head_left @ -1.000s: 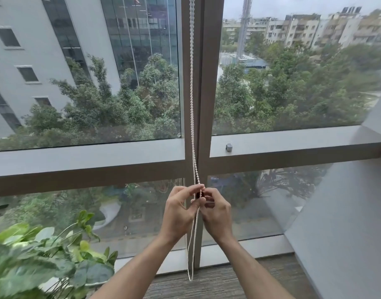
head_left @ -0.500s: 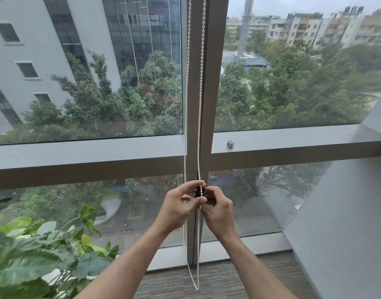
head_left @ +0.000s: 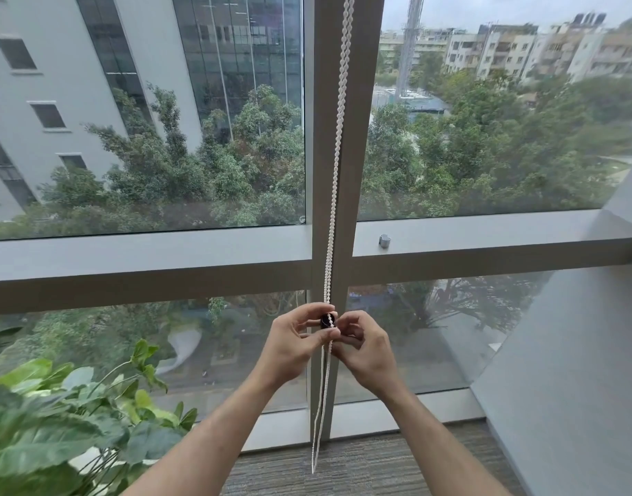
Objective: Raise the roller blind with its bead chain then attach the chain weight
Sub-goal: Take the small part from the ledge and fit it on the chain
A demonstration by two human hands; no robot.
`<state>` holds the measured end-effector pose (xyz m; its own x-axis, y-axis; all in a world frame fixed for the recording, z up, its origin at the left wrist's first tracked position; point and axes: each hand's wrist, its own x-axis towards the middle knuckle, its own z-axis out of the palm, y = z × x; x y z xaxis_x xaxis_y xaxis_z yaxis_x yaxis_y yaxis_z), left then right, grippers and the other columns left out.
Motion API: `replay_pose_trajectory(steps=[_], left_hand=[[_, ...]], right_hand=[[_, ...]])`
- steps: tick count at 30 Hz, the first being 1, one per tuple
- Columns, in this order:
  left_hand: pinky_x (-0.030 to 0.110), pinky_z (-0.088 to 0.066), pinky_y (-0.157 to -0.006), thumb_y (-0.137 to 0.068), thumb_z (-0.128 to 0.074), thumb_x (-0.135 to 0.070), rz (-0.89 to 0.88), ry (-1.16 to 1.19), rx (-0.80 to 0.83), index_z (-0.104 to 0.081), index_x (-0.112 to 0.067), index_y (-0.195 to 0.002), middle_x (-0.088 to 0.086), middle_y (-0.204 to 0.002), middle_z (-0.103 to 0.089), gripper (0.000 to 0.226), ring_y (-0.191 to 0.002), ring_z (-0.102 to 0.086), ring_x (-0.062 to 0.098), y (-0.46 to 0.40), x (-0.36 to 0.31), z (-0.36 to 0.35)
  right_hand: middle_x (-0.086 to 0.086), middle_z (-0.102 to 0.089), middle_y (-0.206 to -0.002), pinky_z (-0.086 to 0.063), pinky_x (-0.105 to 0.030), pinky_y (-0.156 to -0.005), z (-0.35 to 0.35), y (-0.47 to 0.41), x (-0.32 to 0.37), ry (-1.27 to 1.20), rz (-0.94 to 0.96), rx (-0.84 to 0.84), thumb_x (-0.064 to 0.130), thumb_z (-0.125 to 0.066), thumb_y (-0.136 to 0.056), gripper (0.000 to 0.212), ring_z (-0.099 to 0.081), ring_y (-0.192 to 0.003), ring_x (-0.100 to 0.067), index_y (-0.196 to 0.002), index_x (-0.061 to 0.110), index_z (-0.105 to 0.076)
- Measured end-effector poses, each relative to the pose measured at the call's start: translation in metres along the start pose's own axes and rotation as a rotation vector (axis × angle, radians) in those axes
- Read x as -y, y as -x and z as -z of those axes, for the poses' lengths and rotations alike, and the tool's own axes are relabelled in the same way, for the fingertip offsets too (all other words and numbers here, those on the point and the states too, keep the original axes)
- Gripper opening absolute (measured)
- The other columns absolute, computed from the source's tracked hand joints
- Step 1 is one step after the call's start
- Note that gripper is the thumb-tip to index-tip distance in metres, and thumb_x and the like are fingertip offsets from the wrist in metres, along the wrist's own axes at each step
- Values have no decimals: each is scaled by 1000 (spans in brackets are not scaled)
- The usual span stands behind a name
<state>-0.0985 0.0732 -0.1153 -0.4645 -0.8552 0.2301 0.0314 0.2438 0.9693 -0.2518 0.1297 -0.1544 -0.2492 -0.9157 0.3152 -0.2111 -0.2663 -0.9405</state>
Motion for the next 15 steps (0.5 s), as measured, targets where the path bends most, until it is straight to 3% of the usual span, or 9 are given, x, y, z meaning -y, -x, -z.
replay_pose_trajectory(steps=[4,8,10,15], left_hand=[[42,-61,-83,-75,-85,-16,9,10,21,-73,-20,-109,2,-103,-76,37,-99,-71,22,1,3,-2],[45,-61,-83,-76,-84,-15,25,4,33,-74,-22,-109,1,-103,-76,36,-100,-70,22,0,4,-2],[43,-61,-83,-76,-84,-13,30,0,32,-74,-25,-108,-1,-103,-77,35,-99,-70,20,0,3,-2],[42,-61,-82,-77,-83,-14,26,-9,34,-74,-32,-107,-2,-104,-76,36,-99,-70,17,1,-1,-2]], right_hand=[[-7,-71,-94,-59,-35,-84,18,-11,3,-4,-68,59,9,-76,-75,31,-73,-90,-23,-98,26,-63],[-9,-70,-83,-60,-50,-75,37,-42,5,82,-149,-219,9,-70,-79,19,-71,-80,-32,-92,22,-64],[-4,-69,-83,-60,-50,-74,46,-65,7,182,-185,-357,15,-69,-86,12,-70,-80,-29,-96,21,-64],[-10,-67,-100,-51,-48,-93,64,-125,14,429,-179,-497,23,-66,-90,32,-63,-97,-28,-118,8,-62]])
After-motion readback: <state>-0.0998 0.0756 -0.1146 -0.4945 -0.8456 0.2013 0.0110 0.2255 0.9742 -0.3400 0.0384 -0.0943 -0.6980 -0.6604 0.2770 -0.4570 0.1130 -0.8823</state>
